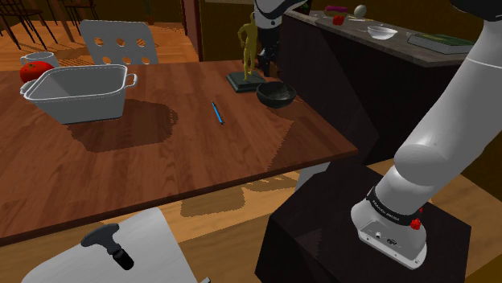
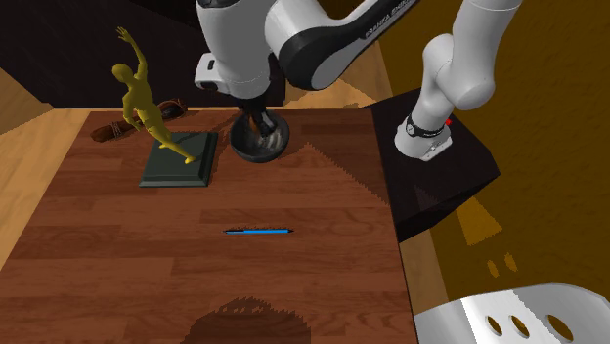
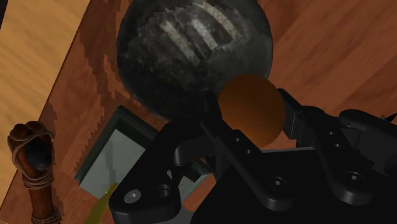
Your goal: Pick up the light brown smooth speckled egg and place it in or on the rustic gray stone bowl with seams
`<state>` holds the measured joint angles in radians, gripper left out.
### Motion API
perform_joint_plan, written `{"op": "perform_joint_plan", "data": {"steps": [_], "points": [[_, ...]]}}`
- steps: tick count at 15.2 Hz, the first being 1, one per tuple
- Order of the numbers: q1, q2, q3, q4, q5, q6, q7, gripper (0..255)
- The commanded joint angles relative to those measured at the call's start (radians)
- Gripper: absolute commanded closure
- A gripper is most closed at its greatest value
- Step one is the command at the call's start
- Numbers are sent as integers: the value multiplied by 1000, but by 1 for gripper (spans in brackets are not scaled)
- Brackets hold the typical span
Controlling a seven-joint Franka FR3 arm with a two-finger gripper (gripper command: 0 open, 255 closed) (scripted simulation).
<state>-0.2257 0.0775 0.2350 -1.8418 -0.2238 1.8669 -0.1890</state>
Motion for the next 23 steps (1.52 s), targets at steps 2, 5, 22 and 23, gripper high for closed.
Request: {"op": "perform_joint_plan", "data": {"steps": [2, 5, 22, 23], "points": [[-35, 3, -30, 0, -2, 17, -64, 255], [-54, 17, -46, -11, -7, 48, -91, 255], [-54, 57, -50, -104, -28, 176, -58, 255], [-54, 57, -50, -104, -28, 176, -58, 255]]}}
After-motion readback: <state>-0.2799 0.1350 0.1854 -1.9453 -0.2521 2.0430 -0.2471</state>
